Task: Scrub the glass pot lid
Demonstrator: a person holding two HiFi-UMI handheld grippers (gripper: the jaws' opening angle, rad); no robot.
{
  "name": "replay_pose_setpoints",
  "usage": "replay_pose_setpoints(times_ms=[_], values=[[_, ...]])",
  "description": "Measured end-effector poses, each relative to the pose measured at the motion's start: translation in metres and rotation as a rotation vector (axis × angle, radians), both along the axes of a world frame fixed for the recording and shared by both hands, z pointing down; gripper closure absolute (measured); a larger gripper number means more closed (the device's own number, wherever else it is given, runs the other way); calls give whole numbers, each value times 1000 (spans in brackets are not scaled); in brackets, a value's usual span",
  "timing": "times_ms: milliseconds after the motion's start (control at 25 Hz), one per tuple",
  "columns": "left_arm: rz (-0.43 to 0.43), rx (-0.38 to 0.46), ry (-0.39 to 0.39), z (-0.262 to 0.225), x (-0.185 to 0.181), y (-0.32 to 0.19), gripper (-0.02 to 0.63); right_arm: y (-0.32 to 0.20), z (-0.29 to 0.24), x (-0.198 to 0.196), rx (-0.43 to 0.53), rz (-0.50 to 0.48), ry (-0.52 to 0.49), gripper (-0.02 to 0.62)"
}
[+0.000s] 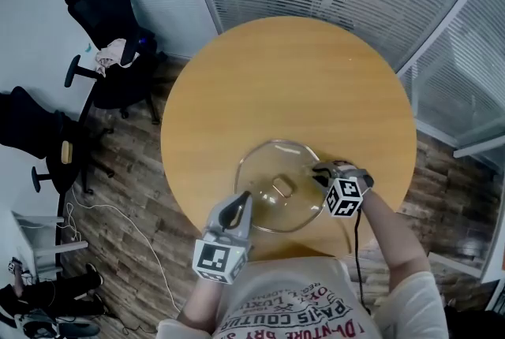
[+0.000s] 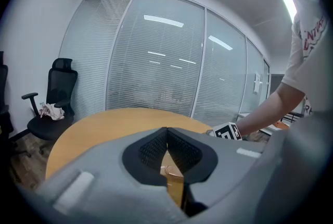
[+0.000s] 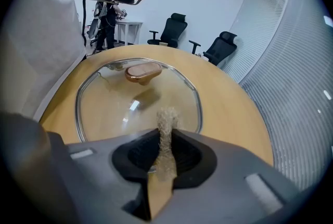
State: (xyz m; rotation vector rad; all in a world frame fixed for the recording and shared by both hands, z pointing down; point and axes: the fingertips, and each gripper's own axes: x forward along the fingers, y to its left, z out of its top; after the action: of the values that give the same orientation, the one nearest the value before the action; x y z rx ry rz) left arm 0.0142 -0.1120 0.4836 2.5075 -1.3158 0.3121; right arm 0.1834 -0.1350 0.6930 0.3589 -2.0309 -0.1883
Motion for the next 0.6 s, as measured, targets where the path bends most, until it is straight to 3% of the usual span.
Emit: replay_pose_setpoints(times_ms=[600], values=[[156, 12, 8, -7, -3, 26, 598, 70, -1, -3, -20, 285, -8, 529]])
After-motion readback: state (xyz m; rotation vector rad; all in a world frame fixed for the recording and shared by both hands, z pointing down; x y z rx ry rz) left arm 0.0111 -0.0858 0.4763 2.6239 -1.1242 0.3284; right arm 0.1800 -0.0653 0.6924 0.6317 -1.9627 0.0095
